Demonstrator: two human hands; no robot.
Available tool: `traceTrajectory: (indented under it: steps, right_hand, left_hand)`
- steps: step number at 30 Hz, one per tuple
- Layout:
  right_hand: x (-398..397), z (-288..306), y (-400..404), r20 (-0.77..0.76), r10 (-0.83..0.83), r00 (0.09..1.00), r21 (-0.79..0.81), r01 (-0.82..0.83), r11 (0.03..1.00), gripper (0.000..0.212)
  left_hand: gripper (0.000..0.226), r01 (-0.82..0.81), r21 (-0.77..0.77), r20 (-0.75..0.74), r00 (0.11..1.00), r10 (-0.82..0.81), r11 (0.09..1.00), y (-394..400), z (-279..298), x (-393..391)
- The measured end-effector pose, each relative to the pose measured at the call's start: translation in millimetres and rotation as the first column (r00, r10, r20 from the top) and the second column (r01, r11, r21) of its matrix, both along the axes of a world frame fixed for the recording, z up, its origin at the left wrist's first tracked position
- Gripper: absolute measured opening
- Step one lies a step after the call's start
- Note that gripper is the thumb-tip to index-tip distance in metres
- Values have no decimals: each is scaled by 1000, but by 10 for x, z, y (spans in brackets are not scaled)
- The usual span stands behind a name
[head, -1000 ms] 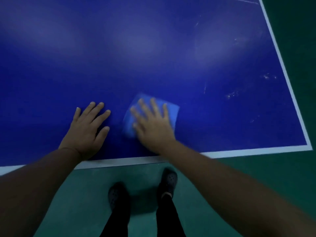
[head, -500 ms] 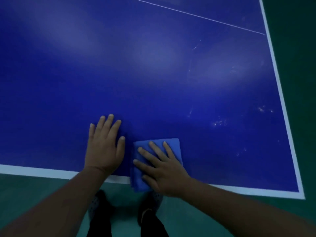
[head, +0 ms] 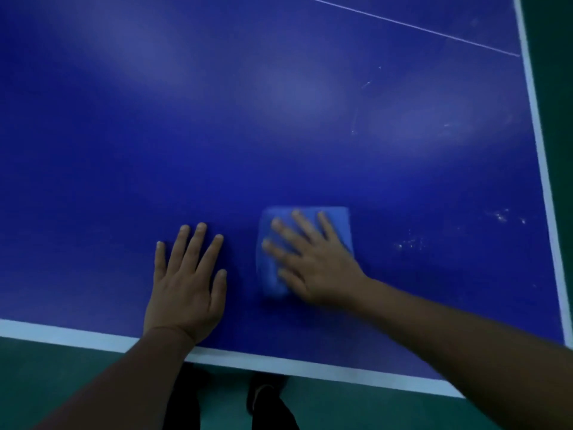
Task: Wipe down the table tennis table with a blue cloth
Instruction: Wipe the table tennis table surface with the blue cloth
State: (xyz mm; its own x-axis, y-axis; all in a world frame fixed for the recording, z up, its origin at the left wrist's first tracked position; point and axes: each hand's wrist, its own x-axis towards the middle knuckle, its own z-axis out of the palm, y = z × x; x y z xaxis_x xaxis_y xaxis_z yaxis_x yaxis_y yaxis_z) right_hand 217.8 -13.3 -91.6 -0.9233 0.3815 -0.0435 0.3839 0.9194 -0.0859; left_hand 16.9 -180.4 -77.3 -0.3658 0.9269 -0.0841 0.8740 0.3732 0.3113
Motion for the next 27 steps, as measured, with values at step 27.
traceTrajectory:
  steps: [27]
  right_hand:
    - [-764,41,840,13,-279,960,-73,279,957,56]
  left_hand:
    - [61,-142,166,-7,989,145,976,1033,187,-179]
